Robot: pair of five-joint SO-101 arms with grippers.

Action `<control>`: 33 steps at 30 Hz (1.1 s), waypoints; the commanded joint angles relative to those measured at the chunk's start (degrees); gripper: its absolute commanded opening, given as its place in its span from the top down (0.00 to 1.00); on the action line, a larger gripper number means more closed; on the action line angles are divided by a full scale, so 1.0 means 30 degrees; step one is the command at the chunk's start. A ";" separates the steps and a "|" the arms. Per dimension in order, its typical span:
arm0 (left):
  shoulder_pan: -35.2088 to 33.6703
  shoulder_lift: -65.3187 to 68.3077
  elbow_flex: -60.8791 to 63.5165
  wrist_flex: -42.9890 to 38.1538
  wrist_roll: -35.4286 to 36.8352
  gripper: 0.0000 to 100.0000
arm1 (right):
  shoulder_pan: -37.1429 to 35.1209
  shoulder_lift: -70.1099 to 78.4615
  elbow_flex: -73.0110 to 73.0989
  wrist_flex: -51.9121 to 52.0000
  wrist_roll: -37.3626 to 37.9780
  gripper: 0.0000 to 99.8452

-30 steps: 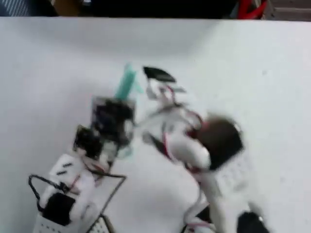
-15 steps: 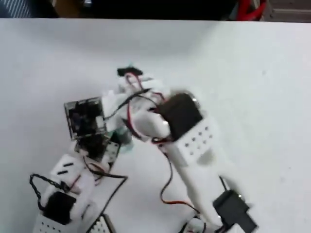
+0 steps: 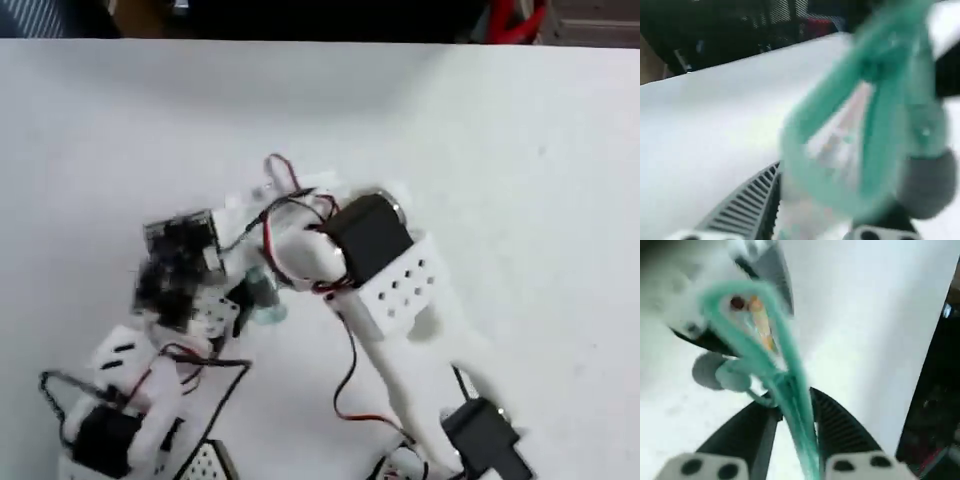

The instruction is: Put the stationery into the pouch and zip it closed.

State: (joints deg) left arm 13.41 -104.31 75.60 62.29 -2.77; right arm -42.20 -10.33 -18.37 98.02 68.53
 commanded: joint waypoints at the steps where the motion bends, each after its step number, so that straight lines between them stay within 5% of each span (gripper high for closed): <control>1: -0.1509 -0.0132 -0.2784 0.1670 0.1553 0.72 | 0.0571 -0.0601 -0.0029 0.0044 -0.4484 0.98; 10: -0.1538 -0.0132 -0.5597 0.3810 -0.0586 0.72 | 0.1890 -0.2300 0.0322 -0.0747 -1.1839 0.98; 15: 0.0982 0.0015 -0.6066 0.1436 -0.0586 0.75 | 0.1245 -0.2535 0.1582 -0.0659 -1.3773 0.98; 22: 0.2037 0.1685 -0.2989 -0.2549 -0.0586 0.83 | -0.0484 -0.3883 0.1758 -0.0249 -1.3949 0.98; 25: 0.2212 0.2593 -0.2842 -0.2813 -0.0586 0.85 | -0.0425 -0.4615 0.1758 -0.0366 -1.3949 0.98; 28: 0.2212 0.3004 -0.2842 -0.2901 -0.0703 0.98 | -0.0425 -0.4703 0.1788 -0.0366 -1.3919 0.98; 33: 0.2037 0.2974 -0.3194 -0.2813 -0.0615 0.98 | -0.0073 -0.4703 0.1963 -0.0396 -1.3802 0.98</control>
State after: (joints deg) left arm 19.47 -96.31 67.34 55.16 -4.44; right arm -42.73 -21.76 -12.57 97.14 26.95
